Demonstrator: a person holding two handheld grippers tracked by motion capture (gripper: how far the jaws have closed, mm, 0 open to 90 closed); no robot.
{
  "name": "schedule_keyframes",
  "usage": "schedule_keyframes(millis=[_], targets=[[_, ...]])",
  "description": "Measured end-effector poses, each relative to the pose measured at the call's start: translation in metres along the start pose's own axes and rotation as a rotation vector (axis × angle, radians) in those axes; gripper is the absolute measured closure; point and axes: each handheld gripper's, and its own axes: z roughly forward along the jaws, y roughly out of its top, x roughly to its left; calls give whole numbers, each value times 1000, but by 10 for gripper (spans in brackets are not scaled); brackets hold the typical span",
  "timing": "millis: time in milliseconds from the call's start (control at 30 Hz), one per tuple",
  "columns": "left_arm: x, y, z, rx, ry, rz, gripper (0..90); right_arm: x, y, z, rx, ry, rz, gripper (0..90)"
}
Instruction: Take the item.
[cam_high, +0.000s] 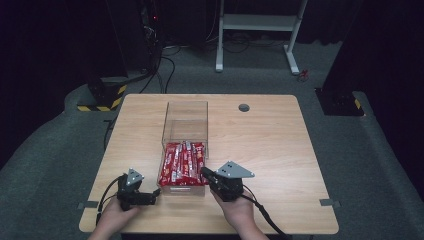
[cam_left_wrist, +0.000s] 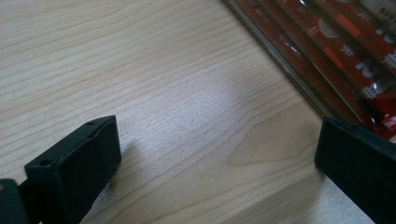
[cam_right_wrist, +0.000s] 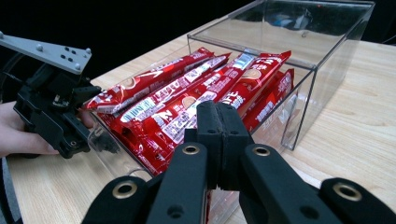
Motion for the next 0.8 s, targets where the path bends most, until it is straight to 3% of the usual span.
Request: schedule_keyframes(millis=[800], targets=[[0, 0, 0, 0, 0, 0, 6, -9, 6, -20, -62, -12, 3, 900]])
